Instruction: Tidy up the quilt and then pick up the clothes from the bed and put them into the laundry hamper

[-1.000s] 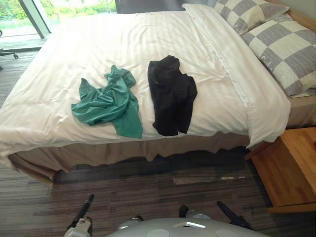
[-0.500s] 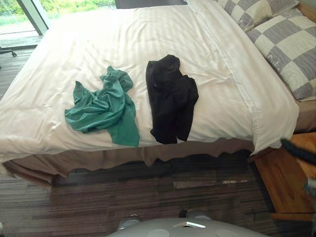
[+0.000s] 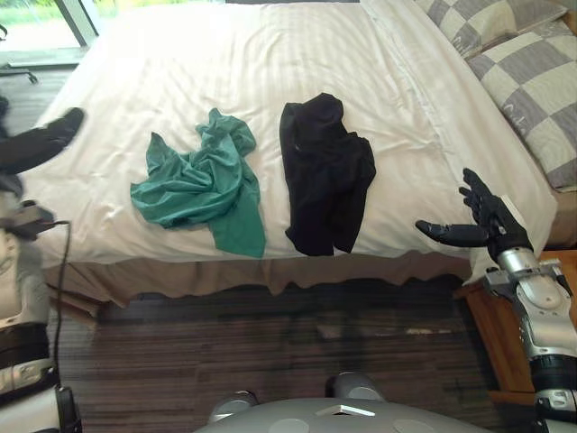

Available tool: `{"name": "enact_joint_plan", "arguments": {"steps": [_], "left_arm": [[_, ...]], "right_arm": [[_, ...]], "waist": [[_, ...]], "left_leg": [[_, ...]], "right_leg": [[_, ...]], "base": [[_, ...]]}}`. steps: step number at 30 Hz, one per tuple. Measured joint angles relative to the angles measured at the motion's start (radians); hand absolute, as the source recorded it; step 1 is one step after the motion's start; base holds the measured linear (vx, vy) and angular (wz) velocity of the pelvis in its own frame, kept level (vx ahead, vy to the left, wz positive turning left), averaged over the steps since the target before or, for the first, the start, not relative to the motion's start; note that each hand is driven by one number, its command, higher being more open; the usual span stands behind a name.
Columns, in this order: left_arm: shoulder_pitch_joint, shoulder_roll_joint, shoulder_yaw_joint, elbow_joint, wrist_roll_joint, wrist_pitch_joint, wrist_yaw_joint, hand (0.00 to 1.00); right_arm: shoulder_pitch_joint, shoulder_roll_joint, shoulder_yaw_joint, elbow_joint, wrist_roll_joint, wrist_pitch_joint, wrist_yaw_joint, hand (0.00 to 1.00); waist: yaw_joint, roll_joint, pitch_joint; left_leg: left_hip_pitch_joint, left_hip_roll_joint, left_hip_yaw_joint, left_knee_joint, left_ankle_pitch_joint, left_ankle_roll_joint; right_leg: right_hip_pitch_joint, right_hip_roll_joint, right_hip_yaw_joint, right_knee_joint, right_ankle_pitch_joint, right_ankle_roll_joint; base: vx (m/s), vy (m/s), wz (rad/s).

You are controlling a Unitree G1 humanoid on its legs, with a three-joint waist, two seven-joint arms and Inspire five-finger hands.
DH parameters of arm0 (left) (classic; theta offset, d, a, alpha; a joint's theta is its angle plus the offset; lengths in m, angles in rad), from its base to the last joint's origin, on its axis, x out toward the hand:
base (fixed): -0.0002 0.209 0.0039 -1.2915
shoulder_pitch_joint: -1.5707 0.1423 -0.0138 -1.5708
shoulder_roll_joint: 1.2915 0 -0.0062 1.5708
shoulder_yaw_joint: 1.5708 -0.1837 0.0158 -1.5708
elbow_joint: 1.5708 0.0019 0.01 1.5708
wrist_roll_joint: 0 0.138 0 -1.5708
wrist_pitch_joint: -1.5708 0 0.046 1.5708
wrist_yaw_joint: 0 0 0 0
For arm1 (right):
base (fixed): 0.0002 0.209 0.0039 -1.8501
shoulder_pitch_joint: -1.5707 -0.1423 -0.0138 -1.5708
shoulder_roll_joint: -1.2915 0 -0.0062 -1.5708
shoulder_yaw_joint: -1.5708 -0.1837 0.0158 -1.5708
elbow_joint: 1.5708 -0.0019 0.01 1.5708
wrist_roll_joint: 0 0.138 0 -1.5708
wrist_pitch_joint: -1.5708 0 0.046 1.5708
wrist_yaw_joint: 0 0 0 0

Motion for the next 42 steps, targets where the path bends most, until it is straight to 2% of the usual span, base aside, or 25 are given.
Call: {"name": "enact_joint_plan", "arguments": {"steps": [3,4,5,6,7,8,9,10,12,16,17,21,27,31,32,35,36,39,42], "left_arm": [[0.000,-0.014,-0.059,0.019,0.039,0.036,-0.005,1.00],[0.001,-0.043,-0.076,0.035,0.045,0.037,-0.002,1.00],[0.001,-0.052,-0.080,0.038,0.049,0.037,-0.001,1.00],[0.001,-0.085,-0.087,0.040,0.099,0.037,0.007,1.00],[0.001,-0.100,-0.095,0.040,0.123,0.037,0.010,1.00],[0.001,-0.113,-0.120,0.040,0.165,0.037,0.013,1.00],[0.001,-0.122,-0.140,0.040,0.209,0.037,0.011,1.00],[0.001,-0.126,-0.150,0.040,0.234,0.038,0.008,1.00],[0.000,-0.141,-0.167,0.025,0.320,0.060,0.003,1.00],[-0.051,-0.141,-0.196,0.072,0.367,0.109,-0.017,1.00],[-0.076,-0.141,-0.220,0.115,0.392,0.129,-0.024,1.00],[-0.098,-0.141,-0.255,0.239,0.436,0.170,-0.023,1.00],[-0.264,-0.141,-0.255,0.349,0.510,0.220,0.075,1.00],[-0.350,-0.141,-0.254,0.385,0.516,0.272,0.098,1.00],[-0.376,-0.141,-0.254,0.392,0.542,0.296,0.106,1.00],[-0.418,-0.141,-0.253,0.394,0.548,0.312,0.140,1.00],[-0.452,-0.141,-0.251,0.399,0.548,0.321,0.157,0.00],[-0.515,-0.137,-0.221,0.410,0.561,0.344,0.165,0.00],[-0.534,-0.132,-0.166,0.415,0.672,0.365,0.129,0.00]], "right_arm": [[-0.010,0.001,0.024,-0.014,0.003,-0.007,0.014,1.00],[-0.005,0.001,0.043,-0.017,0.003,-0.014,0.022,1.00],[-0.004,0.001,0.047,-0.019,0.003,-0.014,0.024,1.00],[0.003,0.001,0.060,-0.039,0.003,-0.015,0.032,1.00],[0.012,0.001,0.066,-0.056,0.003,-0.016,0.035,1.00],[0.030,0.001,0.079,-0.099,0.003,-0.019,0.038,1.00],[0.031,0.001,0.089,-0.137,0.003,-0.024,0.041,1.00],[0.031,0.000,0.094,-0.150,0.003,-0.030,0.043,1.00],[0.024,0.001,0.102,-0.191,0.002,-0.040,0.052,1.00],[-0.007,0.001,0.106,-0.217,0.002,-0.052,0.051,1.00],[-0.020,0.001,0.109,-0.217,0.003,-0.052,0.051,1.00],[-0.062,0.001,0.127,-0.219,0.035,-0.052,0.052,1.00],[-0.123,-0.002,0.157,-0.239,0.055,-0.051,0.049,1.00],[-0.190,-0.029,0.218,-0.287,0.089,-0.051,0.044,1.00],[-0.231,-0.054,0.243,-0.290,0.090,-0.051,0.044,1.00],[-0.304,-0.085,0.264,-0.291,0.091,-0.051,0.035,1.00],[-0.335,-0.092,0.264,-0.291,0.094,-0.051,0.027,1.00],[-0.384,-0.107,0.266,-0.306,0.099,-0.043,0.010,1.00],[-0.421,-0.107,0.273,-0.340,0.098,-0.017,0.006,1.00]], "waist": [[-0.001,-0.017,0.001],[-0.001,-0.010,0.005],[0.002,-0.004,0.009],[0.004,0.013,0.023],[0.006,0.021,0.029],[0.006,0.034,0.037],[0.002,0.062,0.054],[0.000,0.075,0.062],[-0.010,0.097,0.062],[-0.027,0.095,0.063],[-0.028,0.093,0.064],[-0.048,0.075,0.071],[-0.054,0.056,0.109],[-0.057,0.059,0.149],[-0.057,0.059,0.174],[-0.057,0.066,0.190],[-0.054,0.069,0.207],[-0.054,0.076,0.231],[-0.063,0.078,0.252]], "left_leg": [[0.010,0.000,0.036,0.017,-0.011,0.008],[-0.009,0.013,0.054,0.099,-0.052,0.012],[-0.014,0.019,0.057,0.122,-0.063,0.012],[-0.044,0.048,0.068,0.235,-0.107,0.010],[-0.069,0.064,0.074,0.301,-0.121,0.009],[-0.137,0.099,0.077,0.454,-0.132,0.012],[-0.182,0.139,0.077,0.570,-0.132,0.011],[-0.186,0.152,0.078,0.598,-0.132,0.011],[-0.171,0.151,0.100,0.559,-0.133,0.009],[-0.137,0.123,0.152,0.369,-0.131,0.007],[-0.135,0.124,0.166,0.335,-0.125,-0.003],[-0.134,0.106,0.207,0.232,-0.071,-0.016],[-0.221,0.094,0.245,0.184,-0.014,-0.001],[-0.280,0.092,0.253,0.189,-0.002,0.010],[-0.288,0.088,0.255,0.187,0.004,0.014],[-0.342,0.083,0.264,0.184,0.016,0.016],[-0.359,0.080,0.269,0.179,0.024,0.017],[-0.399,0.073,0.278,0.161,0.041,0.020],[-0.410,0.070,0.294,0.130,0.065,0.022]], "right_leg": [[0.021,-0.003,0.023,-0.036,0.019,0.006],[0.037,-0.003,0.027,-0.052,0.021,0.008],[0.041,0.000,0.026,-0.055,0.019,0.008],[0.063,0.011,0.019,-0.069,0.017,0.006],[0.069,0.012,0.017,-0.073,0.013,0.006],[0.072,0.013,0.013,-0.071,-0.009,0.012],[0.073,0.019,0.014,-0.054,-0.020,0.016],[0.075,0.026,0.020,-0.044,-0.025,0.016],[0.053,0.028,0.039,-0.018,-0.026,0.019],[-0.040,0.036,0.046,0.027,-0.023,0.021],[-0.065,0.042,0.049,0.040,-0.021,0.018],[-0.122,0.047,0.070,0.039,0.003,0.009],[-0.222,0.047,0.091,-0.013,0.078,0.011],[-0.266,0.043,0.099,-0.049,0.121,0.018],[-0.274,0.040,0.099,-0.057,0.130,0.020],[-0.331,0.034,0.103,-0.062,0.147,0.022],[-0.352,0.032,0.105,-0.063,0.154,0.023],[-0.398,0.029,0.110,-0.072,0.171,0.026],[-0.406,0.030,0.110,-0.117,0.203,0.030]], "base": [[-0.03,0.071,-0.24],[-0.02,0.065,-0.25],[-0.01,0.032,-0.28],[-0.04,0.009,-0.19],[-0.06,0.012,-0.20],[-0.09,0.038,-0.17],[-0.07,0.045,-0.18],[-0.07,0.054,-0.20],[-0.04,0.021,-0.18],[-0.07,-0.059,-0.08],[-0.07,-0.090,-0.13],[-0.08,-0.093,-0.16],[-0.09,-0.027,-0.13],[-0.07,0.028,-0.03],[-0.05,0.023,0.00],[-0.05,0.006,0.01],[-0.03,-0.012,-0.02],[-0.03,-0.023,-0.01],[-0.03,-0.040,-0.05]]}}
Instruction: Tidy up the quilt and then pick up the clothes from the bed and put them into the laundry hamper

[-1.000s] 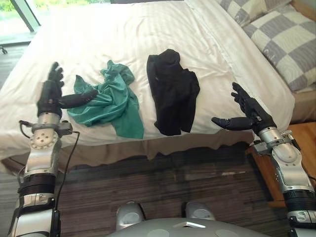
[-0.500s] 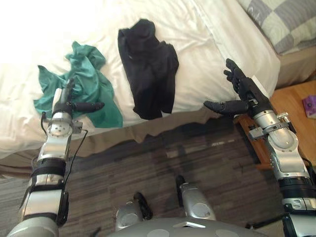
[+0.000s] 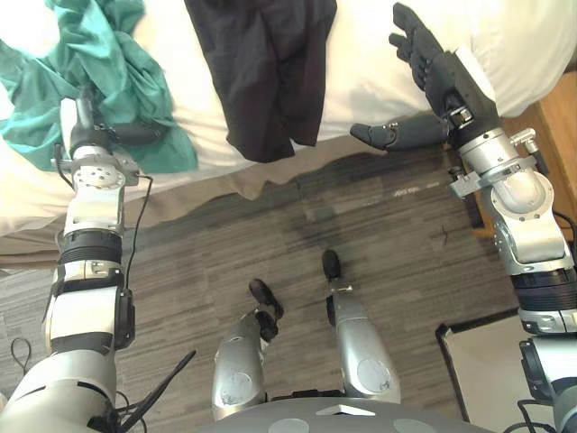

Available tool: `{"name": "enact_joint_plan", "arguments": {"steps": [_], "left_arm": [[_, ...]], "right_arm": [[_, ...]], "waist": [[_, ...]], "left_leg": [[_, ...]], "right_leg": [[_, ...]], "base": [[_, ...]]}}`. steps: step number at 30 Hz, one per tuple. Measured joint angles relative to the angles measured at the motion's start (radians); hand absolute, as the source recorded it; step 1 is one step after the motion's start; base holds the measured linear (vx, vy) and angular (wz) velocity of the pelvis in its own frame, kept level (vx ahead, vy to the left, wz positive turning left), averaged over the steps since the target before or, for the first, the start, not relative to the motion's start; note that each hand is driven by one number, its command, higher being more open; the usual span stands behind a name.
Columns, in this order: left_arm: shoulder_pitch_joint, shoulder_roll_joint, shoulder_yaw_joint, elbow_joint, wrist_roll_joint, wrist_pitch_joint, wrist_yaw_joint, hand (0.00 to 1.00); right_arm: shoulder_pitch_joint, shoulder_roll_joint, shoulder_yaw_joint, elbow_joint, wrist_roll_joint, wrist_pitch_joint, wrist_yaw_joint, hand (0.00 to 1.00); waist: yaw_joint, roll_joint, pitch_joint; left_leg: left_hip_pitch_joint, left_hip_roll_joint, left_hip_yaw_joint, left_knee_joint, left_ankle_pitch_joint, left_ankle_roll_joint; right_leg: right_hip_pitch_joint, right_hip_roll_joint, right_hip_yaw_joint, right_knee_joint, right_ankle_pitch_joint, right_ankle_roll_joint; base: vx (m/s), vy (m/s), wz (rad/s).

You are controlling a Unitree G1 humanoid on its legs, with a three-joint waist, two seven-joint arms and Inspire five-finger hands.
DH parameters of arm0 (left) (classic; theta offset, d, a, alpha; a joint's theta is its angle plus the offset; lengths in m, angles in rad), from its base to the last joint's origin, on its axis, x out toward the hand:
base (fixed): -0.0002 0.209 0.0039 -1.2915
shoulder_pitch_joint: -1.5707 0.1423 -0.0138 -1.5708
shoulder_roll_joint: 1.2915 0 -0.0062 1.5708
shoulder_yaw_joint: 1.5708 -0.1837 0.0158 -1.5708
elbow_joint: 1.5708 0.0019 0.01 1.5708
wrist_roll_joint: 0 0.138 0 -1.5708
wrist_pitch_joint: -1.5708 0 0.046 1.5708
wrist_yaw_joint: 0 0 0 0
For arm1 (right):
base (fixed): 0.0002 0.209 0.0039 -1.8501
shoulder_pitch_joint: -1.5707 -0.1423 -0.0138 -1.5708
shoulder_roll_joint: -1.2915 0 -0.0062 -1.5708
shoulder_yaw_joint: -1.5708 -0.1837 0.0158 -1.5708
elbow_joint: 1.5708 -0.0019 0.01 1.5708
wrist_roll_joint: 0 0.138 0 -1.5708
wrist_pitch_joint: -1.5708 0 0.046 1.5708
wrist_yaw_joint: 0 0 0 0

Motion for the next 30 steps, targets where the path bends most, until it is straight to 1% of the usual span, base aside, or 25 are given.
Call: {"name": "enact_joint_plan", "arguments": {"steps": [3,4,5,6,8,9,10,11,12,13,15,16,18,19,20,21,22,23,24,25,26,27,28,29,30], "left_arm": [[0.009,0.040,0.012,0.006,0.024,-0.002,-0.004,0.00],[0.021,0.053,0.012,0.006,0.020,-0.014,-0.009,0.00],[0.038,0.067,0.016,0.008,0.006,-0.040,-0.009,0.00],[0.044,0.069,0.019,0.009,-0.014,-0.053,-0.009,0.00],[0.078,0.077,0.022,0.007,-0.060,-0.110,-0.008,0.00],[0.101,0.077,0.022,-0.011,-0.094,-0.146,-0.008,0.00],[0.138,0.075,0.030,-0.053,-0.152,-0.184,-0.010,0.00],[0.148,0.072,0.032,-0.062,-0.169,-0.191,-0.011,0.00],[0.191,0.052,0.034,-0.103,-0.219,-0.218,-0.023,0.00],[0.215,0.043,0.038,-0.124,-0.240,-0.230,-0.031,0.00],[0.277,0.004,0.041,-0.197,-0.309,-0.270,-0.057,0.00],[0.277,-0.009,0.041,-0.205,-0.327,-0.272,-0.061,0.00],[0.278,-0.051,0.039,-0.231,-0.360,-0.275,-0.066,0.00],[0.278,-0.061,0.039,-0.236,-0.369,-0.276,-0.067,0.00],[0.282,-0.082,0.039,-0.245,-0.369,-0.279,-0.067,0.00],[0.291,-0.096,0.039,-0.256,-0.371,-0.279,-0.067,0.00],[0.296,-0.102,0.039,-0.260,-0.376,-0.279,-0.068,0.00],[0.306,-0.111,0.039,-0.261,-0.383,-0.279,-0.078,0.00],[0.310,-0.127,0.039,-0.261,-0.405,-0.279,-0.088,0.00],[0.316,-0.147,0.039,-0.260,-0.416,-0.279,-0.090,0.00],[0.329,-0.183,0.039,-0.260,-0.418,-0.279,-0.092,0.00],[0.353,-0.211,0.039,-0.268,-0.418,-0.280,-0.112,0.00],[0.353,-0.212,0.039,-0.269,-0.420,-0.282,-0.124,0.00],[0.353,-0.217,0.038,-0.269,-0.422,-0.286,-0.139,0.00],[0.354,-0.227,0.031,-0.268,-0.431,-0.288,-0.143,0.00]], "right_arm": [[-0.054,0.000,0.014,-0.013,-0.001,0.009,0.000,1.00],[-0.085,0.000,0.027,-0.017,-0.005,0.008,0.000,1.00],[-0.113,0.000,0.043,-0.018,-0.016,0.008,0.000,1.00],[-0.118,-0.001,0.048,-0.023,-0.020,0.008,0.000,1.00],[-0.145,-0.006,0.080,-0.026,-0.029,0.010,0.001,1.00],[-0.158,-0.009,0.092,-0.026,-0.060,0.013,0.002,1.00],[-0.177,-0.010,0.105,-0.026,-0.063,0.038,0.003,1.00],[-0.180,-0.010,0.107,-0.026,-0.066,0.045,0.003,1.00],[-0.184,-0.011,0.111,-0.025,-0.096,0.066,0.003,1.00],[-0.186,-0.011,0.114,-0.020,-0.099,0.075,0.003,1.00],[-0.220,-0.012,0.139,0.049,-0.100,0.093,0.003,1.00],[-0.232,-0.013,0.143,0.080,-0.101,0.098,0.003,1.00],[-0.287,-0.023,0.162,0.210,-0.143,0.126,-0.002,1.00],[-0.298,-0.035,0.169,0.238,-0.147,0.133,-0.006,1.00],[-0.312,-0.056,0.178,0.274,-0.168,0.146,-0.017,1.00],[-0.335,-0.076,0.191,0.309,-0.171,0.160,-0.021,1.00],[-0.346,-0.089,0.200,0.327,-0.172,0.165,-0.024,1.00],[-0.362,-0.108,0.217,0.360,-0.174,0.175,-0.033,1.00],[-0.381,-0.126,0.235,0.387,-0.174,0.178,-0.044,1.00],[-0.399,-0.139,0.253,0.400,-0.174,0.178,-0.051,1.00],[-0.429,-0.168,0.281,0.413,-0.174,0.179,-0.056,1.00],[-0.461,-0.216,0.287,0.430,-0.175,0.173,-0.069,1.00],[-0.479,-0.227,0.288,0.453,-0.174,0.166,-0.072,1.00],[-0.507,-0.231,0.291,0.490,-0.171,0.164,-0.073,1.00],[-0.535,-0.227,0.298,0.521,-0.171,0.165,-0.083,1.00]], "waist": [[-0.008,-0.002,0.011],[-0.009,-0.004,0.014],[0.003,-0.014,0.020],[0.012,-0.018,0.022],[0.013,-0.012,0.027],[0.016,-0.012,0.027],[0.020,-0.011,0.036],[0.023,-0.010,0.039],[0.040,-0.009,0.040],[0.048,-0.009,0.040],[0.056,-0.005,0.041],[0.060,-0.004,0.042],[0.076,0.006,0.045],[0.081,0.011,0.047],[0.096,0.019,0.047],[0.101,0.031,0.053],[0.101,0.037,0.055],[0.109,0.044,0.056],[0.116,0.049,0.057],[0.125,0.069,0.056],[0.145,0.125,0.053],[0.168,0.186,0.052],[0.171,0.189,0.052],[0.182,0.194,0.051],[0.186,0.197,0.050]], "left_leg": [[-0.001,0.000,0.013,-0.017,0.013,0.005],[0.000,0.000,0.023,-0.024,0.017,0.008],[0.012,-0.001,0.043,-0.026,0.017,0.008],[0.019,-0.001,0.052,-0.028,0.016,0.007],[0.024,0.004,0.040,-0.034,0.018,0.004],[0.026,0.003,0.032,-0.044,0.023,0.000],[0.034,0.002,0.016,-0.053,0.026,-0.002],[0.039,0.001,0.013,-0.055,0.026,-0.002],[0.054,-0.003,0.004,-0.070,0.032,-0.004],[0.060,-0.006,-0.001,-0.079,0.035,-0.004],[0.064,-0.018,-0.050,-0.090,0.039,-0.003],[0.064,-0.021,-0.062,-0.090,0.039,-0.003],[0.065,-0.034,-0.121,-0.090,0.039,-0.002],[0.065,-0.036,-0.133,-0.090,0.039,-0.002],[0.062,-0.040,-0.157,-0.089,0.039,-0.002],[0.059,-0.042,-0.183,-0.083,0.039,-0.002],[0.058,-0.044,-0.195,-0.076,0.039,-0.002],[0.033,-0.043,-0.211,-0.025,0.034,-0.004],[-0.026,-0.043,-0.226,0.028,-0.017,-0.009],[-0.021,-0.054,-0.240,-0.077,0.007,-0.005],[-0.006,-0.045,-0.258,-0.259,0.150,0.006],[-0.014,-0.037,-0.262,-0.312,0.277,0.035],[-0.018,-0.047,-0.272,-0.314,0.280,0.033],[-0.019,-0.055,-0.273,-0.317,0.280,0.033],[-0.019,-0.068,-0.275,-0.316,0.280,0.033]], "right_leg": [[0.004,0.002,0.004,-0.042,0.023,0.002],[0.004,-0.005,-0.014,-0.059,0.019,-0.004],[0.004,-0.052,-0.110,-0.065,0.040,-0.011],[0.007,-0.056,-0.127,-0.070,0.056,-0.006],[0.021,-0.054,-0.144,-0.075,0.061,-0.007],[0.026,-0.054,-0.153,-0.075,0.061,-0.007],[0.042,-0.055,-0.178,-0.076,0.061,-0.007],[0.047,-0.055,-0.182,-0.076,0.061,-0.007],[0.060,-0.057,-0.205,-0.076,0.061,-0.007],[0.067,-0.058,-0.213,-0.077,0.060,-0.007],[0.100,-0.068,-0.258,-0.098,0.061,-0.007],[0.113,-0.071,-0.268,-0.108,0.061,-0.007],[0.152,-0.079,-0.304,-0.144,0.062,-0.006],[0.159,-0.081,-0.313,-0.149,0.062,-0.006],[0.164,-0.082,-0.318,-0.156,0.062,-0.006],[0.171,-0.085,-0.327,-0.162,0.062,-0.006],[0.177,-0.087,-0.336,-0.166,0.062,-0.006],[0.186,-0.095,-0.341,-0.174,0.064,-0.008],[0.190,-0.107,-0.339,-0.176,0.064,-0.008],[0.190,-0.101,-0.343,-0.176,0.064,-0.008],[0.198,-0.071,-0.348,-0.175,0.063,-0.008],[0.198,-0.046,-0.355,-0.165,0.036,0.004],[0.190,-0.057,-0.369,-0.159,0.034,0.006],[0.181,-0.065,-0.377,-0.154,0.028,0.008],[0.181,-0.078,-0.389,-0.153,0.011,0.012]], "base": [[-0.05,-0.045,-0.11],[-0.06,-0.010,-0.30],[-0.05,0.020,-0.38],[-0.02,0.021,-0.29],[0.02,-0.029,0.07],[0.06,-0.055,0.27],[0.05,-0.038,0.23],[0.05,-0.029,0.23],[0.04,-0.019,0.13],[0.06,-0.015,0.28],[0.08,0.001,0.44],[0.10,0.026,0.46],[0.08,0.027,0.39],[0.09,0.014,0.25],[0.12,0.006,0.13],[0.12,0.001,0.11],[0.11,-0.013,0.09],[0.10,-0.004,0.10],[0.08,-0.003,-0.01],[0.05,-0.003,-0.25],[0.04,0.028,-0.64],[0.05,0.044,-0.55],[0.09,0.056,-0.39],[0.12,0.031,-0.03],[0.11,0.017,-0.02]]}}
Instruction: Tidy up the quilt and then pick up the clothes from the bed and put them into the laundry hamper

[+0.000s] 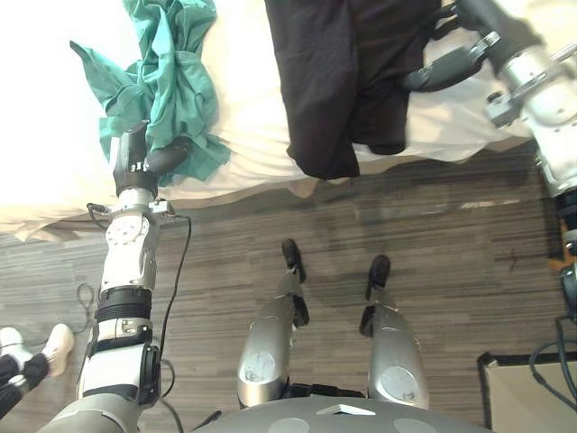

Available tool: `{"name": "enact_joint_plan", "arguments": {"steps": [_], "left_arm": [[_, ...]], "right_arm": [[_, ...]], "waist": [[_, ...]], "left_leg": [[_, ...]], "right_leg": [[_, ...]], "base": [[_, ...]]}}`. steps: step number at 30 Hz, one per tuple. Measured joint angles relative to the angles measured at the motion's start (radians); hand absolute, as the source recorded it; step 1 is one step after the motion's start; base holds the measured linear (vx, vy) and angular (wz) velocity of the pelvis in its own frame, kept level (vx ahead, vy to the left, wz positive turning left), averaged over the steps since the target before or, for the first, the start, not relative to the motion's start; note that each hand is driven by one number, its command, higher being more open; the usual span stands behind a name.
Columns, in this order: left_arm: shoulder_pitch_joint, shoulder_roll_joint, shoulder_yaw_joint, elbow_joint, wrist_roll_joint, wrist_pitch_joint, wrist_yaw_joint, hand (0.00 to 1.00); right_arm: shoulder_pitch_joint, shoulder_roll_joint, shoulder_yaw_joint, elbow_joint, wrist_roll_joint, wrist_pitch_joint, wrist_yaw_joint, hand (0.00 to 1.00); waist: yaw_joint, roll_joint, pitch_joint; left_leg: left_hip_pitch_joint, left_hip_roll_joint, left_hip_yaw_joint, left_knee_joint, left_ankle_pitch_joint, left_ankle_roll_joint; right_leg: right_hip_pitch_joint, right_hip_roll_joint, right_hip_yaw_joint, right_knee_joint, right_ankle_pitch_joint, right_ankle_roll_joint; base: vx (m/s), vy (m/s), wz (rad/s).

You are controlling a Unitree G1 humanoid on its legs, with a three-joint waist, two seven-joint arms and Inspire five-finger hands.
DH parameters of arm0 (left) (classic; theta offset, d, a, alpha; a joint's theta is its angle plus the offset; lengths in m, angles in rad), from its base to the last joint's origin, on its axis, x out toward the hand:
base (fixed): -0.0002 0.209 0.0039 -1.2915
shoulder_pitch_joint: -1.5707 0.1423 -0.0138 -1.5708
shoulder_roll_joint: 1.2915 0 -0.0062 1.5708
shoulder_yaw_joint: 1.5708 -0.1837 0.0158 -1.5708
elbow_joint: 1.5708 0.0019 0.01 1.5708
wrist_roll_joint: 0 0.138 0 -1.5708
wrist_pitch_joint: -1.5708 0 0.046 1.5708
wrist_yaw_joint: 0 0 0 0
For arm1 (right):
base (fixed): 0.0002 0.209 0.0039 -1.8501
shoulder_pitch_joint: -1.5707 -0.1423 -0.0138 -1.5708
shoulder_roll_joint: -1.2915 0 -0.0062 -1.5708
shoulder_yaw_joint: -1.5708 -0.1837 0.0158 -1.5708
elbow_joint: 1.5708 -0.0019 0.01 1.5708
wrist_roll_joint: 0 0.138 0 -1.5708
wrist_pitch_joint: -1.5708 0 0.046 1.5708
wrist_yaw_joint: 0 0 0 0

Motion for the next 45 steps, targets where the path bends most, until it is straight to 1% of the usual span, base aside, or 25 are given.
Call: {"name": "enact_joint_plan", "arguments": {"steps": [1,3,5,10,11,14,16,20,23,25,28,31,32,33,34,35,36,37,38,39,40,41,42,43,45], "left_arm": [[0.000,-0.004,-0.004,0.000,-0.008,-0.002,-0.003,0.00],[0.000,-0.005,-0.011,0.000,-0.009,-0.007,-0.007,0.00],[0.000,-0.009,-0.012,0.003,-0.009,-0.008,-0.008,0.00],[0.009,-0.011,-0.020,0.041,-0.008,-0.056,-0.017,0.00],[0.009,-0.011,-0.022,0.055,-0.008,-0.068,-0.022,0.00],[0.009,-0.011,-0.031,0.084,-0.008,-0.079,-0.028,0.00],[0.010,-0.014,-0.034,0.101,-0.008,-0.086,-0.029,0.00],[0.018,-0.027,-0.046,0.117,-0.007,-0.087,-0.026,0.00],[0.039,-0.043,-0.060,0.120,-0.003,-0.086,-0.007,0.00],[0.053,-0.060,-0.061,0.121,0.019,-0.086,0.009,0.00],[0.087,-0.071,-0.062,0.120,0.067,-0.085,0.021,0.00],[0.136,-0.072,-0.062,0.120,0.116,-0.084,0.015,0.00],[0.165,-0.071,-0.061,0.120,0.121,-0.084,0.013,0.00],[0.197,-0.071,-0.061,0.121,0.129,-0.083,0.011,0.00],[0.213,-0.071,-0.059,0.122,0.129,-0.082,0.007,0.00],[0.235,-0.093,-0.052,0.126,0.128,-0.074,0.001,0.00],[0.263,-0.108,-0.030,0.132,0.128,-0.066,-0.004,0.00],[0.282,-0.105,-0.021,0.138,0.126,-0.066,-0.009,0.00],[0.308,-0.085,-0.018,0.160,0.112,-0.067,-0.018,0.00],[0.325,-0.078,-0.016,0.164,0.100,-0.067,-0.021,0.00],[0.377,-0.125,0.003,0.185,0.061,-0.076,-0.023,0.00],[0.402,-0.149,0.008,0.197,0.041,-0.084,-0.023,0.00],[0.414,-0.160,0.007,0.203,0.023,-0.084,-0.028,0.00],[0.441,-0.181,0.005,0.215,-0.008,-0.084,-0.045,0.00],[0.480,-0.181,-0.003,0.220,-0.038,-0.084,-0.070,0.00]], "right_arm": [[-0.024,0.000,0.009,0.025,-0.002,0.004,-0.001,1.00],[-0.067,0.000,0.031,0.065,-0.003,0.013,0.004,1.00],[-0.080,0.000,0.052,0.085,-0.003,0.016,0.013,1.00],[-0.082,0.000,0.057,0.094,-0.004,0.016,0.046,1.00],[-0.082,0.000,0.057,0.098,-0.004,0.015,0.051,0.00],[-0.082,0.009,0.059,0.112,-0.003,0.010,0.063,0.00],[-0.080,0.027,0.059,0.133,0.000,-0.005,0.064,0.00],[-0.057,0.055,0.050,0.163,0.019,-0.011,0.059,0.00],[0.013,0.102,-0.009,0.163,0.062,-0.020,0.032,0.00],[0.052,0.132,-0.039,0.163,0.092,-0.025,0.018,0.00],[0.132,0.208,-0.112,0.159,0.127,-0.037,0.002,0.00],[0.243,0.297,-0.167,0.123,0.165,-0.041,0.000,0.00],[0.307,0.335,-0.184,0.086,0.178,-0.042,0.001,0.00],[0.381,0.376,-0.195,0.046,0.212,-0.042,0.002,0.00],[0.419,0.397,-0.207,0.030,0.234,-0.043,0.002,0.00],[0.495,0.438,-0.227,0.000,0.279,-0.043,0.007,0.00],[0.569,0.481,-0.237,-0.019,0.327,-0.044,0.020,0.00],[0.616,0.513,-0.244,-0.033,0.361,-0.046,0.025,0.00],[0.720,0.579,-0.266,-0.072,0.407,-0.055,0.029,0.00],[0.770,0.613,-0.273,-0.084,0.427,-0.062,0.035,0.00],[0.859,0.644,-0.277,-0.085,0.466,-0.085,0.058,0.00],[0.897,0.657,-0.283,-0.085,0.491,-0.103,0.067,0.00],[0.920,0.661,-0.284,-0.085,0.517,-0.116,0.073,0.00],[0.961,0.671,-0.286,-0.083,0.566,-0.126,0.097,0.00],[1.021,0.697,-0.292,-0.070,0.637,-0.137,0.133,0.00]], "waist": [[0.006,0.003,0.000],[0.009,0.021,-0.005],[0.011,0.029,-0.011],[0.015,0.036,-0.016],[0.017,0.040,-0.019],[0.017,0.049,-0.026],[0.017,0.049,-0.026],[0.017,0.049,-0.026],[0.016,0.048,-0.026],[0.015,0.045,-0.026],[0.010,0.026,-0.030],[-0.012,-0.002,-0.033],[-0.014,-0.018,-0.034],[-0.017,-0.040,-0.046],[-0.019,-0.052,-0.055],[-0.030,-0.055,-0.060],[-0.038,-0.053,-0.075],[-0.039,-0.070,-0.092],[-0.037,-0.132,-0.123],[-0.037,-0.171,-0.144],[-0.035,-0.141,-0.184],[-0.044,-0.118,-0.207],[-0.046,-0.108,-0.213],[-0.047,-0.102,-0.225],[-0.052,-0.117,-0.253]], "left_leg": [[-0.001,-0.004,-0.003,0.000,0.000,0.000],[-0.014,0.001,-0.020,0.000,0.000,-0.001],[-0.019,0.006,-0.030,0.000,0.005,-0.007],[-0.010,0.015,-0.043,0.000,0.007,-0.010],[-0.009,0.016,-0.044,0.000,0.007,-0.010],[0.001,0.017,-0.044,0.000,0.008,-0.011],[0.018,0.018,-0.043,0.000,0.007,-0.010],[0.052,0.020,-0.042,0.000,0.007,-0.011],[0.094,0.026,-0.033,0.000,0.000,-0.020],[0.117,0.034,-0.028,0.000,-0.006,-0.028],[0.156,0.036,-0.017,0.000,-0.008,-0.029],[0.213,0.037,-0.009,-0.001,-0.012,-0.033],[0.250,0.039,0.003,0.000,-0.021,-0.042],[0.279,0.038,0.009,0.000,-0.026,-0.042],[0.292,0.038,0.011,0.002,-0.028,-0.043],[0.313,0.061,0.010,0.025,-0.037,-0.046],[0.331,0.092,0.007,0.045,-0.051,-0.049],[0.340,0.093,0.014,0.047,-0.055,-0.055],[0.358,0.069,0.033,0.077,-0.092,-0.094],[0.367,0.050,0.037,0.097,-0.132,-0.105],[0.395,0.087,0.066,0.126,-0.232,-0.114],[0.403,0.101,0.085,0.131,-0.253,-0.116],[0.426,0.102,0.095,0.125,-0.254,-0.117],[0.466,0.098,0.111,0.109,-0.254,-0.117],[0.493,0.087,0.118,0.107,-0.254,-0.117]], "right_leg": [[0.000,-0.004,-0.006,0.001,-0.011,0.005],[-0.004,0.001,-0.021,0.001,-0.021,-0.001],[-0.006,0.006,-0.029,0.005,-0.027,-0.004],[-0.007,0.009,-0.036,0.035,-0.054,-0.009],[-0.006,0.009,-0.036,0.036,-0.054,-0.009],[-0.001,0.008,-0.036,0.041,-0.055,-0.010],[0.013,0.008,-0.036,0.042,-0.055,-0.010],[0.046,0.008,-0.036,0.043,-0.057,-0.013],[0.085,0.007,-0.035,0.043,-0.058,-0.015],[0.105,0.009,-0.035,0.043,-0.058,-0.015],[0.141,0.009,-0.034,0.045,-0.058,-0.015],[0.203,0.009,-0.034,0.045,-0.058,-0.015],[0.236,0.011,-0.033,0.046,-0.058,-0.015],[0.264,0.010,-0.033,0.047,-0.058,-0.015],[0.273,0.009,-0.033,0.057,-0.058,-0.015],[0.237,0.012,-0.036,0.192,-0.068,-0.022],[0.169,0.017,-0.037,0.265,-0.153,-0.025],[0.190,0.030,-0.031,0.143,-0.163,-0.019],[0.218,0.021,-0.027,-0.073,-0.041,0.005],[0.222,0.001,-0.026,-0.105,0.085,-0.008],[0.263,0.031,-0.059,-0.102,0.020,-0.022],[0.277,0.043,-0.062,-0.102,0.020,-0.022],[0.295,0.046,-0.063,-0.104,0.020,-0.022],[0.327,0.047,-0.060,-0.108,0.020,-0.021],[0.357,0.042,-0.060,-0.119,0.022,-0.017]], "base": [[0.07,0.010,0.10],[0.03,-0.012,0.13],[0.02,-0.025,0.10],[0.02,-0.009,0.02],[0.03,0.003,0.01],[0.01,0.010,-0.03],[0.01,0.015,-0.05],[0.00,0.000,0.00],[0.02,0.011,-0.05],[0.04,0.002,-0.07],[0.08,0.001,-0.03],[0.14,0.005,0.08],[0.17,0.014,-0.04],[0.19,0.012,-0.06],[0.21,-0.001,-0.02],[0.17,-0.010,0.00],[0.14,-0.031,0.03],[0.14,-0.069,0.15],[0.18,-0.102,0.23],[0.34,-0.149,0.24],[0.34,-0.068,0.21],[0.32,-0.014,0.13],[0.19,0.077,0.04],[0.13,0.070,-0.05],[0.09,0.060,-0.04]]}}
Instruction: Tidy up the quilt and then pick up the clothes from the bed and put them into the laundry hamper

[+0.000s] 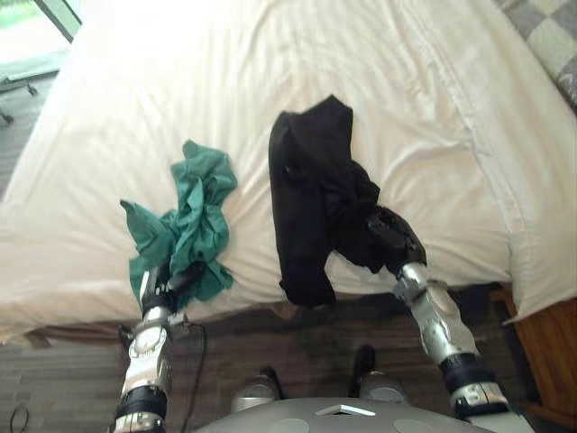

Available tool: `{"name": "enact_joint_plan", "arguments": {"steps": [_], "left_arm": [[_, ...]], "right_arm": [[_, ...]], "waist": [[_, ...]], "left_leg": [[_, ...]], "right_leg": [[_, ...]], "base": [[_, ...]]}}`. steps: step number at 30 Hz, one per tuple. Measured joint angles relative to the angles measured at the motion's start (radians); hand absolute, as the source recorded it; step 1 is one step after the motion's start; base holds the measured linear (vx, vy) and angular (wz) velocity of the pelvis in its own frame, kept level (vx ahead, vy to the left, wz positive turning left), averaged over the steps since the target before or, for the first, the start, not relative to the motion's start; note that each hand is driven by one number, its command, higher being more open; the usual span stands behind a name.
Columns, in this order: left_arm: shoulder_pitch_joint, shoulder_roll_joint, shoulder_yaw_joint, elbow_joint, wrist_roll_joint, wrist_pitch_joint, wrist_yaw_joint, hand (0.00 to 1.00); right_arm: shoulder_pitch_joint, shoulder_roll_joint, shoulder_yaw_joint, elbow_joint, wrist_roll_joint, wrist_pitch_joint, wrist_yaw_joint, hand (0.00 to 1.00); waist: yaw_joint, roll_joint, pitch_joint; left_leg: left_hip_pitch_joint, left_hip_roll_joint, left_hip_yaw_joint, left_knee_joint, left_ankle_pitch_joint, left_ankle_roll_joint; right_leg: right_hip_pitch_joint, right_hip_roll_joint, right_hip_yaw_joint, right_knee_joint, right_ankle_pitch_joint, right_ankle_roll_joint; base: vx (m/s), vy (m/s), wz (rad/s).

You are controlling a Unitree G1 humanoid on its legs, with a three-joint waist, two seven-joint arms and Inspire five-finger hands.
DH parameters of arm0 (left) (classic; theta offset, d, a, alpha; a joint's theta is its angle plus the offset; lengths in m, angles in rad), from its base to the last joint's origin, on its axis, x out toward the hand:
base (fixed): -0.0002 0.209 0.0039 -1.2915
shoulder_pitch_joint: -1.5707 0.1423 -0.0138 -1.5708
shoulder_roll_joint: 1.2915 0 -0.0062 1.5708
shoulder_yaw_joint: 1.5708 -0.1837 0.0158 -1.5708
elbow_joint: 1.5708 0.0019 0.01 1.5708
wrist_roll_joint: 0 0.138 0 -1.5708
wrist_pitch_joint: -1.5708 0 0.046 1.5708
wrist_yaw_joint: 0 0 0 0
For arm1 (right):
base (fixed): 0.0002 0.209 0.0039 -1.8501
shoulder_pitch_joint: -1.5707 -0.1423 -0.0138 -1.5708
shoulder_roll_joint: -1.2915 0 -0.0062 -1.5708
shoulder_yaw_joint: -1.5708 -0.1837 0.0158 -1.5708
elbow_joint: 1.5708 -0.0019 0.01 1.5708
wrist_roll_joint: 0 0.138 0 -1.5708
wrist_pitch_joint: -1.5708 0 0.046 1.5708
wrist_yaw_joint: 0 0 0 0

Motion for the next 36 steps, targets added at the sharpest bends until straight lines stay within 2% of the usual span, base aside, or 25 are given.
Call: {"name": "enact_joint_plan", "arguments": {"steps": [3,5,10,11,12,14,15,16,17,18,19,21,23,25,26,27,28,29,30,31,32,33,34,35,36], "left_arm": [[0.040,0.015,-0.013,-0.001,-0.117,-0.003,-0.067,0.00],[0.062,0.018,-0.028,-0.004,-0.178,-0.003,-0.100,0.00],[0.079,0.024,-0.113,-0.011,-0.307,-0.009,-0.114,0.00],[0.079,0.028,-0.146,-0.025,-0.342,-0.015,-0.112,0.00],[0.079,0.033,-0.181,-0.035,-0.350,-0.027,-0.105,0.00],[0.072,0.033,-0.236,-0.067,-0.364,-0.043,-0.096,0.00],[0.056,0.032,-0.273,-0.094,-0.367,-0.047,-0.088,0.00],[0.048,0.032,-0.287,-0.110,-0.368,-0.046,-0.083,0.00],[0.029,0.034,-0.311,-0.144,-0.374,-0.046,-0.071,0.00],[0.024,0.031,-0.318,-0.158,-0.376,-0.045,-0.065,0.00],[0.028,0.022,-0.326,-0.191,-0.386,-0.043,-0.044,0.00],[0.069,-0.010,-0.337,-0.262,-0.412,-0.044,0.004,0.00],[0.176,-0.055,-0.358,-0.365,-0.405,-0.055,0.068,0.00],[0.213,-0.086,-0.378,-0.382,-0.402,-0.058,0.104,0.00],[0.236,-0.109,-0.380,-0.382,-0.402,-0.058,0.114,0.00],[0.260,-0.120,-0.378,-0.382,-0.402,-0.058,0.111,0.00],[0.272,-0.123,-0.377,-0.383,-0.401,-0.058,0.108,0.00],[0.304,-0.125,-0.374,-0.394,-0.400,-0.058,0.095,0.00],[0.335,-0.133,-0.371,-0.419,-0.400,-0.058,0.083,0.00],[0.342,-0.146,-0.370,-0.432,-0.401,-0.058,0.080,0.00],[0.371,-0.146,-0.359,-0.463,-0.401,-0.058,0.065,0.00],[0.392,-0.142,-0.345,-0.487,-0.402,-0.058,0.036,0.00],[0.388,-0.151,-0.339,-0.478,-0.402,-0.053,0.030,0.00],[0.396,-0.170,-0.339,-0.458,-0.403,-0.028,0.012,0.00],[0.432,-0.172,-0.361,-0.458,-0.402,-0.001,-0.032,0.00]], "right_arm": [[0.072,0.073,0.004,0.064,0.172,0.000,0.095,0.00],[0.092,0.103,0.020,0.113,0.250,0.006,0.154,0.00],[0.135,0.121,0.076,0.163,0.289,0.058,0.287,0.00],[0.155,0.126,0.093,0.163,0.283,0.065,0.311,0.00],[0.180,0.128,0.107,0.161,0.260,0.065,0.326,0.00],[0.222,0.132,0.120,0.144,0.218,0.050,0.324,0.00],[0.247,0.131,0.120,0.113,0.186,0.037,0.304,0.00],[0.256,0.135,0.122,0.096,0.174,0.032,0.295,0.00],[0.275,0.148,0.127,0.047,0.127,0.014,0.259,0.00],[0.280,0.150,0.135,0.026,0.106,0.005,0.241,0.00],[0.272,0.148,0.145,-0.004,0.060,-0.002,0.203,0.00],[0.266,0.145,0.155,-0.042,0.002,-0.004,0.161,0.00],[0.281,0.127,0.161,-0.098,-0.055,-0.016,0.130,0.00],[0.302,0.102,0.163,-0.128,-0.088,-0.032,0.109,0.00],[0.318,0.089,0.158,-0.132,-0.096,-0.050,0.085,0.00],[0.339,0.088,0.144,-0.133,-0.113,-0.068,0.056,0.00],[0.353,0.090,0.133,-0.137,-0.125,-0.073,0.043,0.00],[0.386,0.089,0.117,-0.159,-0.134,-0.079,0.019,0.00],[0.408,0.086,0.105,-0.178,-0.134,-0.084,-0.001,0.00],[0.415,0.083,0.096,-0.191,-0.134,-0.084,-0.006,0.00],[0.438,0.091,0.085,-0.218,-0.134,-0.085,-0.008,0.00],[0.470,0.102,0.075,-0.265,-0.134,-0.089,-0.008,0.00],[0.468,0.108,0.068,-0.268,-0.134,-0.089,-0.009,0.00],[0.464,0.108,0.058,-0.271,-0.134,-0.088,-0.013,0.00],[0.472,0.106,0.051,-0.285,-0.134,-0.090,-0.017,0.00]], "waist": [[-0.001,-0.036,-0.034],[0.002,-0.048,-0.044],[0.006,-0.057,-0.059],[0.004,-0.061,-0.062],[-0.011,-0.072,-0.071],[-0.026,-0.082,-0.084],[-0.037,-0.090,-0.085],[-0.044,-0.097,-0.087],[-0.048,-0.116,-0.085],[-0.049,-0.133,-0.086],[-0.041,-0.151,-0.087],[-0.038,-0.142,-0.083],[-0.035,-0.122,-0.089],[-0.032,-0.089,-0.088],[-0.032,-0.073,-0.088],[-0.028,-0.066,-0.085],[-0.026,-0.064,-0.084],[-0.015,-0.058,-0.084],[-0.007,-0.058,-0.077],[-0.009,-0.049,-0.069],[-0.014,-0.063,-0.070],[-0.003,-0.094,-0.070],[0.003,-0.094,-0.068],[0.004,-0.089,-0.058],[-0.001,-0.068,-0.063]], "left_leg": [[0.026,-0.019,0.024,-0.003,-0.002,-0.002],[0.045,-0.028,0.035,-0.004,-0.005,0.000],[0.054,-0.053,0.033,-0.004,-0.015,0.016],[0.048,-0.059,0.004,-0.005,-0.018,0.021],[0.034,-0.073,-0.046,-0.006,-0.018,0.022],[0.003,-0.077,-0.139,-0.008,-0.020,0.036],[-0.024,-0.072,-0.203,-0.005,-0.020,0.045],[-0.043,-0.071,-0.235,-0.004,-0.020,0.050],[-0.079,-0.073,-0.294,0.001,-0.026,0.060],[-0.093,-0.087,-0.317,0.002,-0.029,0.063],[-0.111,-0.103,-0.349,0.006,-0.031,0.063],[-0.141,-0.102,-0.388,0.027,-0.031,0.063],[-0.193,-0.104,-0.440,0.046,-0.024,0.051],[-0.227,-0.108,-0.470,0.042,-0.010,0.050],[-0.246,-0.121,-0.466,0.029,0.026,0.066],[-0.244,-0.139,-0.419,0.002,0.071,0.101],[-0.239,-0.143,-0.379,-0.008,0.088,0.125],[-0.235,-0.150,-0.287,-0.013,0.111,0.159],[-0.236,-0.159,-0.211,-0.008,0.145,0.209],[-0.239,-0.158,-0.185,-0.006,0.159,0.230],[-0.242,-0.169,-0.174,-0.048,0.186,0.246],[-0.258,-0.174,-0.074,-0.004,0.087,0.238],[-0.282,-0.153,-0.023,0.054,0.059,0.200],[-0.316,-0.099,0.092,0.178,0.003,0.227],[-0.316,-0.071,0.148,0.231,0.005,0.216]], "right_leg": [[0.026,-0.015,0.000,-0.012,0.011,0.016],[0.045,-0.021,0.002,-0.017,0.025,0.024],[0.060,-0.049,-0.004,-0.030,0.062,0.033],[0.068,-0.058,-0.025,-0.030,0.064,0.036],[0.079,-0.066,-0.044,-0.029,0.065,0.037],[0.082,-0.070,-0.031,-0.006,0.059,0.031],[0.061,-0.070,-0.011,0.048,0.016,-0.006],[0.045,-0.070,0.008,0.077,-0.019,-0.028],[0.026,-0.059,0.085,0.100,-0.106,-0.035],[0.031,-0.061,0.080,0.099,-0.122,-0.032],[0.040,-0.072,0.067,0.093,-0.144,-0.006],[0.042,-0.070,0.041,0.103,-0.153,0.007],[0.039,-0.071,-0.010,0.123,-0.174,0.029],[0.040,-0.069,-0.080,0.136,-0.183,0.041],[0.054,-0.076,-0.151,0.141,-0.191,0.046],[0.083,-0.082,-0.217,0.146,-0.192,0.046],[0.097,-0.088,-0.248,0.155,-0.192,0.046],[0.116,-0.093,-0.300,0.196,-0.204,0.026],[0.103,-0.111,-0.345,0.299,-0.233,-0.007],[0.081,-0.127,-0.358,0.368,-0.248,-0.022],[0.073,-0.110,-0.322,0.289,-0.286,-0.039],[0.096,-0.125,-0.361,0.246,-0.336,-0.024],[0.098,-0.135,-0.381,0.247,-0.350,0.008],[0.096,-0.143,-0.413,0.280,-0.351,0.006],[0.114,-0.139,-0.442,0.304,-0.353,0.002]], "base": [[0.07,0.072,0.01],[0.01,0.076,0.00],[-0.06,0.056,0.04],[-0.07,0.038,0.59],[-0.05,0.039,0.77],[-0.01,0.068,1.22],[0.02,0.081,1.45],[0.03,0.032,1.56],[0.02,-0.043,1.23],[0.01,-0.116,1.24],[-0.01,-0.108,0.92],[-0.01,-0.079,0.73],[-0.02,-0.089,0.82],[-0.01,-0.076,1.23],[-0.01,-0.068,1.85],[-0.02,-0.062,1.81],[-0.03,-0.019,1.79],[-0.04,0.009,1.68],[-0.05,0.034,1.60],[-0.10,0.025,1.66],[-0.08,-0.023,1.58],[-0.03,-0.042,1.45],[0.00,-0.060,1.00],[0.03,-0.001,0.79],[0.02,0.020,0.79]]}}
